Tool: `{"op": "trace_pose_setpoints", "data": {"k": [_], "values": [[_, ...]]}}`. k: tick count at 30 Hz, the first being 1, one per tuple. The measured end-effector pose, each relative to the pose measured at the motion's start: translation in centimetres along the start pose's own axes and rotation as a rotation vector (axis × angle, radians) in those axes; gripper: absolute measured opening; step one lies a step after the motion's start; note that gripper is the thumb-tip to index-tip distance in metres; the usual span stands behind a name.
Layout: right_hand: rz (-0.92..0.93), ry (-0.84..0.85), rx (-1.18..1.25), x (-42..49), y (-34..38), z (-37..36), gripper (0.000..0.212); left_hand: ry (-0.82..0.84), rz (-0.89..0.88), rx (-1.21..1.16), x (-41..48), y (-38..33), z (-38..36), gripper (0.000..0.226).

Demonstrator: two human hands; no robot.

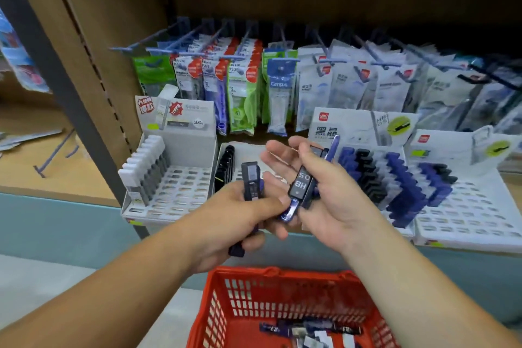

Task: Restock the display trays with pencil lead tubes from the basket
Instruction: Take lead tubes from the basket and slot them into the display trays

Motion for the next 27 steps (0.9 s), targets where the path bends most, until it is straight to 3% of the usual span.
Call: {"op": "trace_pose_setpoints", "data": {"k": [3,5,7,14,18,22,27], "values": [[0.098,-0.178,-0.125,0.0,1.1,1.8,0.02,-0.074,-0.027,0.007,0.5,-0.6,0.0,0.009],[0.214,-0.424,-0.378,-0.5,2.2,3.7,0.02,-0.222,-0.091,0.126,0.8,-1.2,0.9,0.01],[0.303,-0.546,-0.636,-1.1,2.8,5.2,0.022,-0.316,-0.179,0.28,1.0,-1.7,1.7,0.011],[0.246,-0.257,-1.104,-1.8,0.9,4.8,0.011,-0.212,-0.271,0.387,1.8,-2.6,0.3,0.018],[0.212,-0.167,-1.083,-1.7,0.6,5.5,0.011,-0.214,-0.349,0.42,2.4,-2.9,-0.2,0.012],[0.179,-0.196,-0.956,-1.6,0.3,5.9,0.005,-0.243,-0.322,0.354,3.2,-2.4,-0.2,0.007],[0.115,-0.308,-0.811,-1.1,0.0,6.5,0.02,-0.3,-0.445,0.4,3.8,-2.8,-0.2,0.005]]}}
Point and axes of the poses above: each hand's wrist, its own x-axis towards the middle knuckle, its own z-axis out of the back of the hand, y = z × x, the point moved 3 cm from there along x, towards the middle knuckle, and after that the axes turned 14 degrees about -x, right-handed, at the moved point
